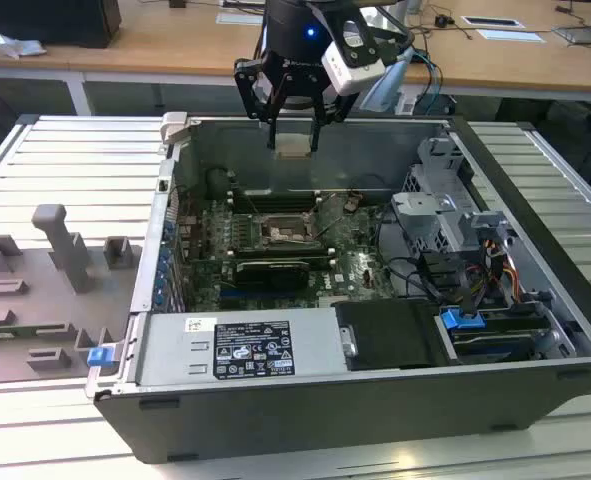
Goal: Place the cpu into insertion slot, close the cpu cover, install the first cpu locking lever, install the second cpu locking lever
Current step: 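Place the cpu into insertion slot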
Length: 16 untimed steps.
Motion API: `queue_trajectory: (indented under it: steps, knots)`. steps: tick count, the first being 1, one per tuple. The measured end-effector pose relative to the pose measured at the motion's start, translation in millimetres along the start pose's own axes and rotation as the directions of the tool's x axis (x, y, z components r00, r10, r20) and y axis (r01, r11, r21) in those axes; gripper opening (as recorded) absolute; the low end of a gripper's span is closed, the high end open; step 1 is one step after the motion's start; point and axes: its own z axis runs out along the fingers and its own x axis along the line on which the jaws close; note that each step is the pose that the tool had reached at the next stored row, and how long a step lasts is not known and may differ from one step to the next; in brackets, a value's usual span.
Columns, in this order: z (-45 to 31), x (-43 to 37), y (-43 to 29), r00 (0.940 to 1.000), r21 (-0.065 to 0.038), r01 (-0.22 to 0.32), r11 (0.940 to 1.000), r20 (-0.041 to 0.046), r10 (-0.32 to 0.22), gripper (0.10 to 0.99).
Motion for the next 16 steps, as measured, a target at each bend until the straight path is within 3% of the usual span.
queue_trajectory:
  steps: [16]
  knots:
    - [0.5, 0.1, 0.0, 0.9961, -0.002, -0.088, 0.9961, 0.0077, 0.088, 0.541]
